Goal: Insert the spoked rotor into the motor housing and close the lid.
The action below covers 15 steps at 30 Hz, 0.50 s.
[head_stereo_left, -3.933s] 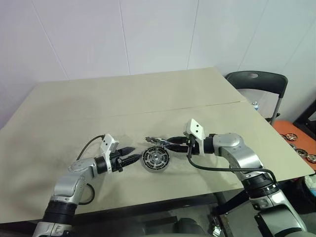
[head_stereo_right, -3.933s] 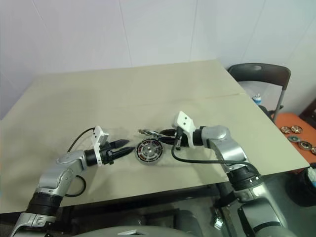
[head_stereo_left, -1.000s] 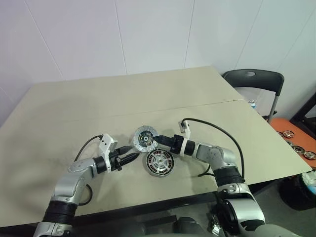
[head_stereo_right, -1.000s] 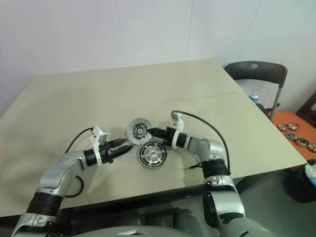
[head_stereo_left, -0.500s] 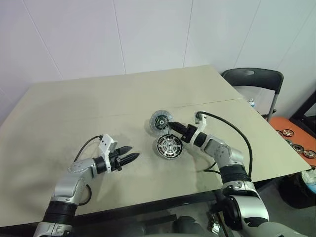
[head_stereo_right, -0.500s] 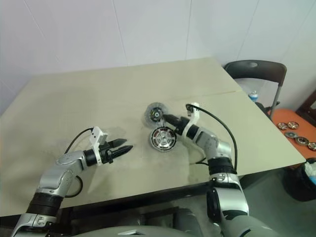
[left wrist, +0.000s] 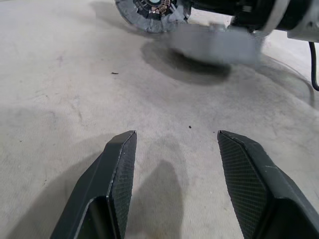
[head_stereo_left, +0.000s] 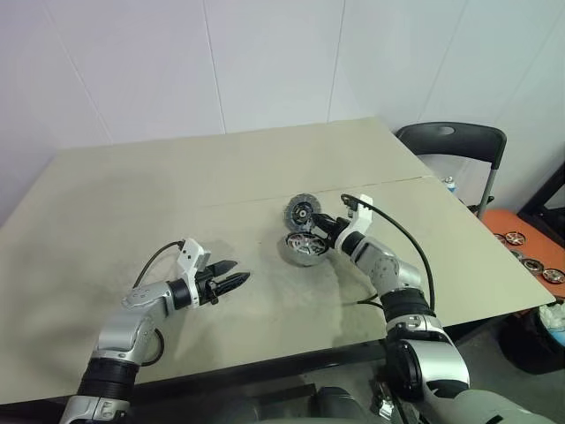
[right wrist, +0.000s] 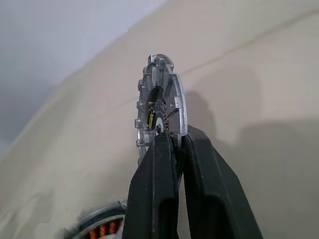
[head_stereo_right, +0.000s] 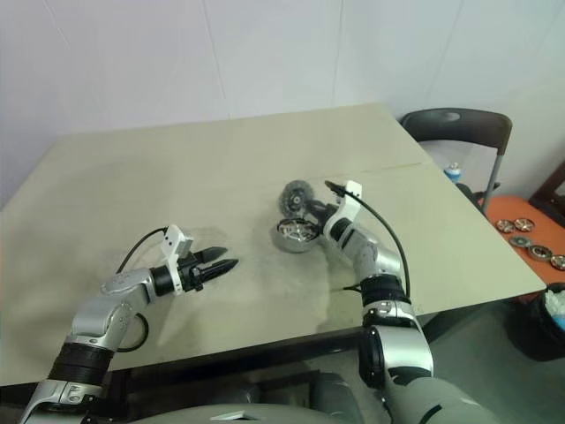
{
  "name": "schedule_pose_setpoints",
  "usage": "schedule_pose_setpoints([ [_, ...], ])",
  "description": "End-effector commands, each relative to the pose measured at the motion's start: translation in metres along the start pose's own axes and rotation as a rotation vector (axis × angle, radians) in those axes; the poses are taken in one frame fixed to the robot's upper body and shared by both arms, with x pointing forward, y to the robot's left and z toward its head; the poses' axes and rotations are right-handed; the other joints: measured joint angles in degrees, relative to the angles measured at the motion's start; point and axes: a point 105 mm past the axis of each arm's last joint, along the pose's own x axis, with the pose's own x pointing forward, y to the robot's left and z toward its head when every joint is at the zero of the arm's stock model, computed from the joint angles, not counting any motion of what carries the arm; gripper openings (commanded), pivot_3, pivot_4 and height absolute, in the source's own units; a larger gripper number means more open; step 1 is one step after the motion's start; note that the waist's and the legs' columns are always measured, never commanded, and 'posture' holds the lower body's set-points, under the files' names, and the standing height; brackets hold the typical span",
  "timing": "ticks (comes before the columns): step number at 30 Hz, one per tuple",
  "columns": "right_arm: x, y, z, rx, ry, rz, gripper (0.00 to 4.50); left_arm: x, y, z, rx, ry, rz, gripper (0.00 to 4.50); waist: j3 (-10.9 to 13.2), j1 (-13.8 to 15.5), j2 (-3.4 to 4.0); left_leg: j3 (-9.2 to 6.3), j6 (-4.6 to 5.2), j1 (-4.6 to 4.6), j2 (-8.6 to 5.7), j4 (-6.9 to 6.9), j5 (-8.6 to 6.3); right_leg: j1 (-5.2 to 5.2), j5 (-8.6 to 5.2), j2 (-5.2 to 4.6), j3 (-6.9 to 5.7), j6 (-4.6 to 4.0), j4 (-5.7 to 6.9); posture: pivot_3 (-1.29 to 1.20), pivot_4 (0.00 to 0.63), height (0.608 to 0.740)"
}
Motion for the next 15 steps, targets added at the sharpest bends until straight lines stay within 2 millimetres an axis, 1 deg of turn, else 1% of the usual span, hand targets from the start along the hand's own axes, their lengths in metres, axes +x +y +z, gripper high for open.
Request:
schedule_pose_setpoints([
  [1,0.002,0.015,0.035,0.009,-0.105,0.022,0.03,-0.001,0.002,0.01,0.035,-0.024,0.011,2.75,0.0,-0.1,0.0,0.0,0.0,0.0,0.0,0.0,0.0,0.0,0.0,0.0,0.0,0.0,0.0,0.0,0.0,0.74],
  [5,-0.002,0.02,0.041,0.029,-0.158,-0.02,0.03,-0.001,0.003,0.009,0.033,-0.023,0.013,2.75,0.0,-0.3,0.01,0.01,0.01,-0.04,0.0,-0.02,0.0,-0.06,0.0,0.0,0.01,0.0,-0.01,0.0,0.0,0.74],
  [8,-0.006,0.023,0.042,0.04,-0.187,-0.053,0.03,-0.001,0.003,0.009,0.032,-0.023,0.014,2.75,0.0,-0.2,0.02,0.01,0.0,-0.07,0.01,-0.04,0.0,-0.08,0.0,0.0,0.01,0.0,-0.01,0.0,0.0,0.74],
  [11,-0.014,0.037,0.027,0.052,-0.181,-0.126,0.03,-0.001,0.004,0.008,0.032,-0.024,0.016,2.75,0.0,-0.1,0.03,0.0,0.0,-0.08,0.0,-0.02,0.0,-0.08,0.0,0.0,0.01,0.0,-0.01,0.0,0.0,0.74],
  [13,-0.018,0.04,0.019,0.084,-0.164,-0.184,0.03,-0.001,0.004,0.008,0.032,-0.024,0.017,2.75,0.0,-0.2,0.04,0.0,-0.01,-0.09,0.01,-0.07,0.0,-0.15,0.0,0.0,0.01,0.0,0.01,0.0,0.0,0.74],
  [15,-0.023,0.038,0.013,0.141,-0.145,-0.241,0.03,-0.001,0.004,0.008,0.033,-0.024,0.017,2.75,0.0,-0.3,0.04,0.03,-0.04,-0.09,0.01,-0.07,0.02,-0.17,0.0,0.01,0.04,0.0,0.04,0.0,0.0,0.74],
])
